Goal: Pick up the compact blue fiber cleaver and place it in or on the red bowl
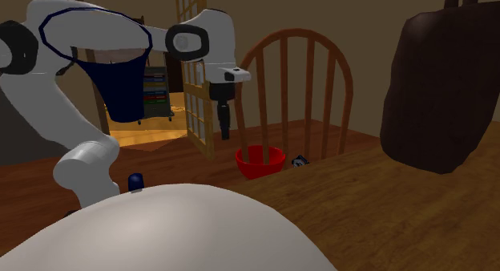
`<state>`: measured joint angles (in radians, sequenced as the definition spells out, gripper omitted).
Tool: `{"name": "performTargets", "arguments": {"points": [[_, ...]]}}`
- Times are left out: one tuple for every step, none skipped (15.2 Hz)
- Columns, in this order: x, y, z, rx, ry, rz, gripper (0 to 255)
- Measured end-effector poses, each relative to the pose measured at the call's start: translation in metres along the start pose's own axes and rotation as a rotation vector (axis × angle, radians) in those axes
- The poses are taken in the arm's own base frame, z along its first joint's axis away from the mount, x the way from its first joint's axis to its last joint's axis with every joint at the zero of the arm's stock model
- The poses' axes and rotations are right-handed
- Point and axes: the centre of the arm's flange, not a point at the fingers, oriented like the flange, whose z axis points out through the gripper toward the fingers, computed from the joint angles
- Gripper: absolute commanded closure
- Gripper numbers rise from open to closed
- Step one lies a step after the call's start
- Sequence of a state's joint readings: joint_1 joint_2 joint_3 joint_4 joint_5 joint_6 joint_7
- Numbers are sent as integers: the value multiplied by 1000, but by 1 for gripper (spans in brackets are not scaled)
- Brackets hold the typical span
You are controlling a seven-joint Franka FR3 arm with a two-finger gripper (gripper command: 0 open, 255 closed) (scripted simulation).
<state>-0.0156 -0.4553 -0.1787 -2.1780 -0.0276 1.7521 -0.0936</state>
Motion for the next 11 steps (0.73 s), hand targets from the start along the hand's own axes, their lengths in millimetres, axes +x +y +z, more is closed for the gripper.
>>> {"name": "performTargets", "arguments": {"points": [[11,6,0,-2,1,0,0],[25,13,4,-4,3,0,0],[32,18,6,-1,-15,-8,0],[36,22,14,6,-75,-6,0],[43,24,15,7,-94,-3,0],[52,26,16,4,-97,1,0],[72,35,21,-2,-52,0,0],[86,43,20,-10,-22,-1,0],[101,51,21,-14,-6,-1,0],[117,57,23,-18,3,-1,0],[130,65,25,-21,7,-1,0]]}}
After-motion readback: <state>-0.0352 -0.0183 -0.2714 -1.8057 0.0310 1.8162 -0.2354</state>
